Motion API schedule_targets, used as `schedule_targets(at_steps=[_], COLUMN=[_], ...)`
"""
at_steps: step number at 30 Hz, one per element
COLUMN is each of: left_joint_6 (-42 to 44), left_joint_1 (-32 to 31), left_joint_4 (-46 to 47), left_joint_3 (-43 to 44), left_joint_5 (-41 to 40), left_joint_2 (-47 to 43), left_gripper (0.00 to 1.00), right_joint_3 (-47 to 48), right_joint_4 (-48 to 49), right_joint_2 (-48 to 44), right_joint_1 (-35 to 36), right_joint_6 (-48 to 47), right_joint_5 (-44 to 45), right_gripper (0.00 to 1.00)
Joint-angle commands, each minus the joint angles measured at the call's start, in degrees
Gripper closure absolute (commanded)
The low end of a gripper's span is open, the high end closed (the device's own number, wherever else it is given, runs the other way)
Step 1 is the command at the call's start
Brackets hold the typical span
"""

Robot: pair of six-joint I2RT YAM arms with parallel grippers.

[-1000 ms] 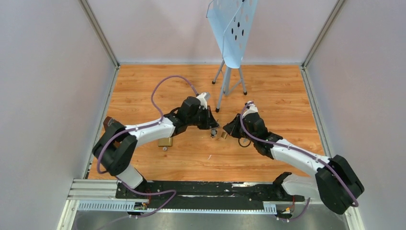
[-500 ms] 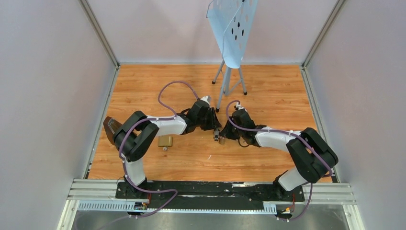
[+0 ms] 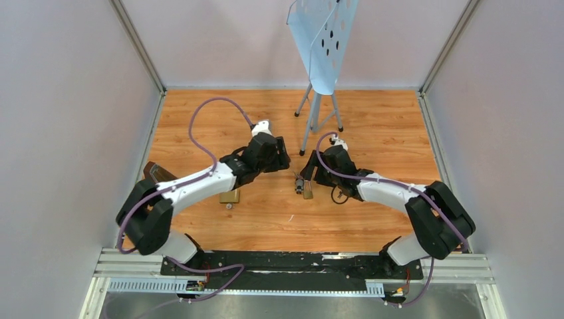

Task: Lock with the key
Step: Place the lock at the center of the board, then pick up the lock from the center of the board.

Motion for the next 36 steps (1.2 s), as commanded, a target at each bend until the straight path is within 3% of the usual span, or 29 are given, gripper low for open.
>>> schedule_targets(at_steps=[1, 5, 15, 31, 36], left_joint_6=[4.18, 2.27, -3.06, 3.42, 7.08], left_joint_1=[0.3, 0.72, 7.06, 11.96, 12.01], left_joint_4=[-13.84, -22.78, -25.29, -18.87, -19.59], left_joint_3=[-2.15, -7.28, -18.81, -17.06, -15.45], left_joint_5=[-15.34, -22.06, -20.09, -8.42, -5.44], left_joint_2=[-10.9, -19.11, -25.2, -8.46, -4.77], left_gripper=[0.25, 0.09, 0.0, 0.0, 0.09], right_joint_3=[2.63, 2.72, 3.25, 1.89, 2.24], right_joint_4=[-1.04, -2.14, -4.95, -6.11, -6.26], right_joint_2=[-4.76, -6.8, -10.97, -15.86, -15.32], right_joint_1=[0.2, 1.77, 6.94, 7.29, 7.28], right_joint_6=[-2.98, -2.94, -1.5, 0.42, 0.83], right_joint_5=[5.48, 7.24, 7.11, 6.56, 6.53], right_gripper=[0.29, 0.29, 0.21, 0.22, 0.22])
